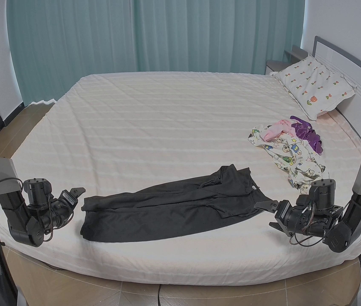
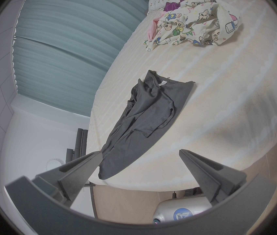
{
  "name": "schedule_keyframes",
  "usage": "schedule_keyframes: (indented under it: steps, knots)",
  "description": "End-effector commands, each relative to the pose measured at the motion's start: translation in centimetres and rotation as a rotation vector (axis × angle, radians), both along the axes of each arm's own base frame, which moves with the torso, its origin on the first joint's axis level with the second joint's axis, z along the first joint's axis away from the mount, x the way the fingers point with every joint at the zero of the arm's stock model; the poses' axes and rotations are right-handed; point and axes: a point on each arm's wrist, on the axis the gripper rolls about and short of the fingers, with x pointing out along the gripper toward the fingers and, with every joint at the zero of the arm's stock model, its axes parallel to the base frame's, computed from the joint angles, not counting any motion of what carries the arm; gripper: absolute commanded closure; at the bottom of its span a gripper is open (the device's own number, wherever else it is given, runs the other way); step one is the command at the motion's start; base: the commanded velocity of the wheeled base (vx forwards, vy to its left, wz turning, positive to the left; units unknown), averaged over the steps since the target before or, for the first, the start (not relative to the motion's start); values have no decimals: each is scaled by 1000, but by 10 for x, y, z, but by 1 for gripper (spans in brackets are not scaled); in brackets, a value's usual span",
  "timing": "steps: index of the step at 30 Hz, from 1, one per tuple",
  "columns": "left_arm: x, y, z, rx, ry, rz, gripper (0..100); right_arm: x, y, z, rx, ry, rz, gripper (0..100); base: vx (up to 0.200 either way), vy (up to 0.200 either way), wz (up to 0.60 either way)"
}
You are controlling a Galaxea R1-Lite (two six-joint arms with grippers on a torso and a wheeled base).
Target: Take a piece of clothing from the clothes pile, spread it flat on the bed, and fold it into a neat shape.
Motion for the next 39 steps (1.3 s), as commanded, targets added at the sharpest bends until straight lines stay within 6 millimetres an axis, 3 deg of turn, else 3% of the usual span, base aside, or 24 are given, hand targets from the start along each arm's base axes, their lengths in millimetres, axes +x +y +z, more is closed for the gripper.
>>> schedule_keyframes:
  steps: [1, 5, 7, 17, 21, 23, 28, 39]
  knots:
    - [22, 3, -20, 38, 48, 14, 0, 0, 1, -6, -5, 12, 5, 0, 0, 0, 0]
    - [20, 1, -19, 26, 49, 43, 0, 0, 2, -8, -6, 9, 9, 0, 0, 0, 0]
    - [16, 0, -9, -9, 31, 64, 0, 0, 3, -9, -7, 12, 10, 0, 0, 0, 0]
    - [12, -3, 5, -49, 2, 11, 0, -1, 5, -9, -7, 13, 16, 0, 200, 0, 0]
    - [17, -3, 0, -47, 6, 9, 0, -1, 5, -9, -7, 11, 16, 0, 0, 0, 0]
    - [23, -2, -17, 6, 36, -20, 0, 0, 5, -9, -7, 11, 16, 0, 0, 0, 0]
    - [22, -2, -35, 76, 82, -57, 0, -1, 5, -10, -7, 15, 18, 0, 0, 0, 0]
    - [24, -2, -47, 122, 104, -86, 0, 0, 5, -12, -11, 21, 17, 0, 0, 0, 0]
